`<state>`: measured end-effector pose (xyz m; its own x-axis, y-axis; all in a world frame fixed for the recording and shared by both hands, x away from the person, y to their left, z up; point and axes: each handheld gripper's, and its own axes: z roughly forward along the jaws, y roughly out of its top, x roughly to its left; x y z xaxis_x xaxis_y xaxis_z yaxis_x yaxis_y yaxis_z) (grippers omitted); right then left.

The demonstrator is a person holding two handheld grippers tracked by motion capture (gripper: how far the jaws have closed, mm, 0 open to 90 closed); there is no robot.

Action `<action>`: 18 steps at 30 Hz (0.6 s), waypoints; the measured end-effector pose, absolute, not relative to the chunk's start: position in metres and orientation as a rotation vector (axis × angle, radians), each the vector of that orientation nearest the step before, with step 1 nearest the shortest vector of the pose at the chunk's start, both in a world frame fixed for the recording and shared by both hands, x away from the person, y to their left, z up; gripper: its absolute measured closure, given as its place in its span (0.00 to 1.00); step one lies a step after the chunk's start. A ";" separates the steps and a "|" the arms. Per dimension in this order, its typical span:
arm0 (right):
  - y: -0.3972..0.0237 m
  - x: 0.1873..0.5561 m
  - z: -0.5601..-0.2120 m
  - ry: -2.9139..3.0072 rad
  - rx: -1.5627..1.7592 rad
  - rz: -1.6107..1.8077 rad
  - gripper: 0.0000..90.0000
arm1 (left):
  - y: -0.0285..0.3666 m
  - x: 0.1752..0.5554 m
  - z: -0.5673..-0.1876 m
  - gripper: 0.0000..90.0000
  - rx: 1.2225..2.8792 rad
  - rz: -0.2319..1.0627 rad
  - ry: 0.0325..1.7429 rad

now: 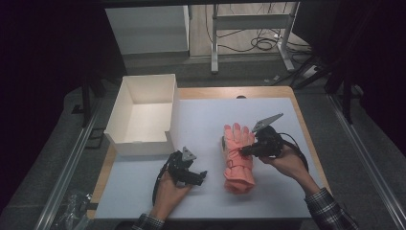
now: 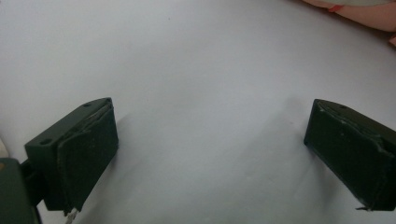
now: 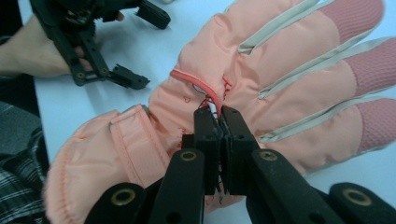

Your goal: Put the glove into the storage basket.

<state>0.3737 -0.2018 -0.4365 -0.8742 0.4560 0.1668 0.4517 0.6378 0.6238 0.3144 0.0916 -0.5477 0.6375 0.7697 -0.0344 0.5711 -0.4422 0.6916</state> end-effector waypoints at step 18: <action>-0.195 0.368 -0.457 2.765 0.773 1.053 0.79 | 0.092 0.314 -0.548 0.03 2.174 0.375 1.039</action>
<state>0.3681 -0.1950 -0.4568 -0.8689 0.4851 0.0985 0.4278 0.6358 0.6424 0.3145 0.0916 -0.5478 0.6382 0.7691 -0.0334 0.5701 -0.4430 0.6919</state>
